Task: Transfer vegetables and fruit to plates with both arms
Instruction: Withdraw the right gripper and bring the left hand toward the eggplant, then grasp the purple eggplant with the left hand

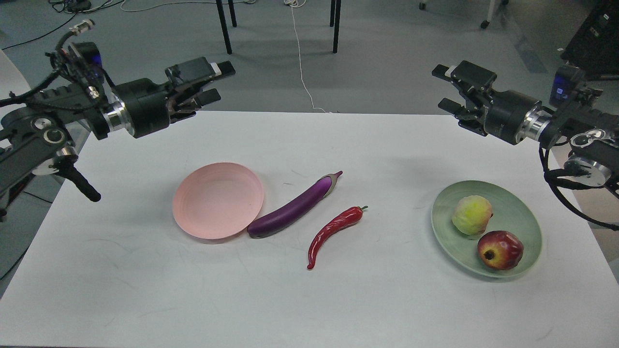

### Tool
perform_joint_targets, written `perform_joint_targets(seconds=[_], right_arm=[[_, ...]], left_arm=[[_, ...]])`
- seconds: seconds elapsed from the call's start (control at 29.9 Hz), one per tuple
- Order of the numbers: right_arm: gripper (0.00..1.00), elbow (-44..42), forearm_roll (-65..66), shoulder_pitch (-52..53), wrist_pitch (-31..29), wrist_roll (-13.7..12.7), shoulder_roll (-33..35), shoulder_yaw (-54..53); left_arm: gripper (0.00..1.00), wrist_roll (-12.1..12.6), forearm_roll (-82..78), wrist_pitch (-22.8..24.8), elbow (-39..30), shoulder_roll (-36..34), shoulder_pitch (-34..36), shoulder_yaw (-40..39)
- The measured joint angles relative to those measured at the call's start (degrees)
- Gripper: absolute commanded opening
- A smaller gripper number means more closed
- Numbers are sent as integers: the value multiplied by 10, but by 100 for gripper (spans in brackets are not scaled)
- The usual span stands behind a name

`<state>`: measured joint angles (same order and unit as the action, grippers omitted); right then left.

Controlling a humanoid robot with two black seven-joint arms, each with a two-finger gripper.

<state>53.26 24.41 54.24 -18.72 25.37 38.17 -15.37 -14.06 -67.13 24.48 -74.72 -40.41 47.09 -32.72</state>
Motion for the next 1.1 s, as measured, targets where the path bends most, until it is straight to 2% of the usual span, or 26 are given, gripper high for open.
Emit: perform_joint_targets(seconds=[0.13,0.3,0.47,0.7,1.1], right_arm=[[98,1,-112,-49,-21,0,2,-49],[98,-2,-235,-107,-84,0,19,-87],[98,-1,-288,-181,-92,10,30,-133],[98,5,-292,-240,-93,15,42,-191],[98,13,-292,-244,-93,15,57,-204]], left_arm=[[98,1,-160,-35,-44,35,1,51],[98,9,-373,-46,-49,101,2,82],[98,37,-518,-46,-36,163,1,133],[98,82,-549,-46,21,224,1,166],[98,89,-579,-47,50,248,2,204]])
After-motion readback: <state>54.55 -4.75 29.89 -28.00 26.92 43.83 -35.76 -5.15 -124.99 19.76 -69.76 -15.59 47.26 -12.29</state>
